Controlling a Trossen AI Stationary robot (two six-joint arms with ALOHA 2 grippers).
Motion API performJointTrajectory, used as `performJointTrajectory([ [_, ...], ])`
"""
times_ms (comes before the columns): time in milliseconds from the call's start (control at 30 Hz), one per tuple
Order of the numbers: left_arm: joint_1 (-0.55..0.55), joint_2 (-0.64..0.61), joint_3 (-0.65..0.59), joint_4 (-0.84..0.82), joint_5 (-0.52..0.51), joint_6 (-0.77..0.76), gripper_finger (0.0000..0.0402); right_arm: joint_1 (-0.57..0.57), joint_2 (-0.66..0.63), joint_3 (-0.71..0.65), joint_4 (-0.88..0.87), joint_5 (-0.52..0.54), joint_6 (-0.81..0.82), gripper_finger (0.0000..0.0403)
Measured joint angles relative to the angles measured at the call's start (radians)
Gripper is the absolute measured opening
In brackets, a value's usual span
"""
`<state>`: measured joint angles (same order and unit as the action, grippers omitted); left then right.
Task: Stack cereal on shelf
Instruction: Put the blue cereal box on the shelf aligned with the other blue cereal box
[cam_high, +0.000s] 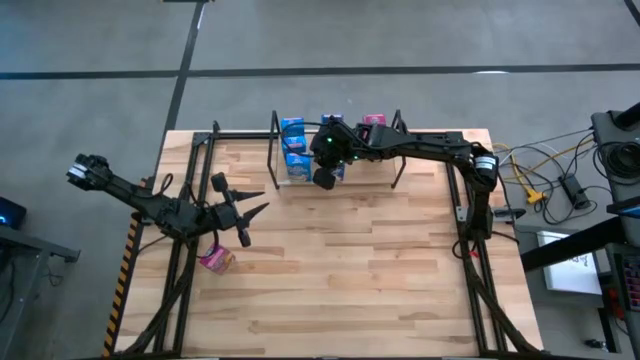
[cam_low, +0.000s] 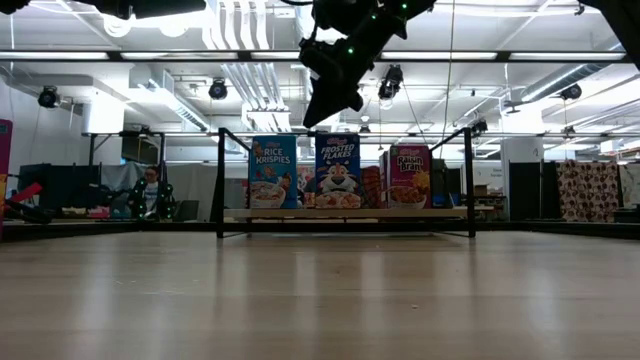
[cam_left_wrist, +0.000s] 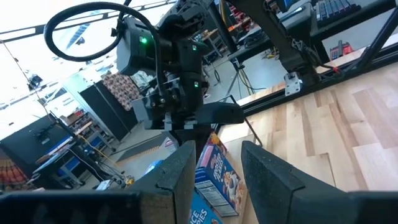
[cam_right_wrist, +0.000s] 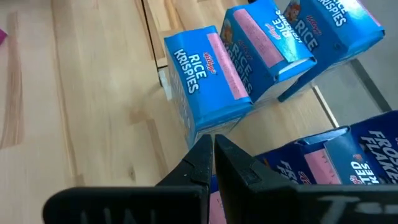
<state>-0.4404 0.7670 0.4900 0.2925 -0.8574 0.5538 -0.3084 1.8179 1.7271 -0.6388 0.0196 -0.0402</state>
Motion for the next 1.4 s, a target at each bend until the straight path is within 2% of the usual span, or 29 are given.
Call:
performJointTrajectory([
  [300, 0.000, 0.000, 0.000, 0.006, 0.000, 0.026, 0.0113, 0.000, 0.000, 0.000, 0.097, 0.000, -0.009, 0.0009],
  [1100, 0.000, 0.000, 0.000, 0.007, 0.000, 0.032, 0.0113, 0.001, 0.050, -0.013, 0.107, 0.008, -0.050, 0.0009],
  [1400, 0.000, 0.000, 0.000, 0.007, 0.000, 0.033, 0.0113, 0.001, 0.050, -0.031, 0.183, 0.006, -0.054, 0.0009],
])
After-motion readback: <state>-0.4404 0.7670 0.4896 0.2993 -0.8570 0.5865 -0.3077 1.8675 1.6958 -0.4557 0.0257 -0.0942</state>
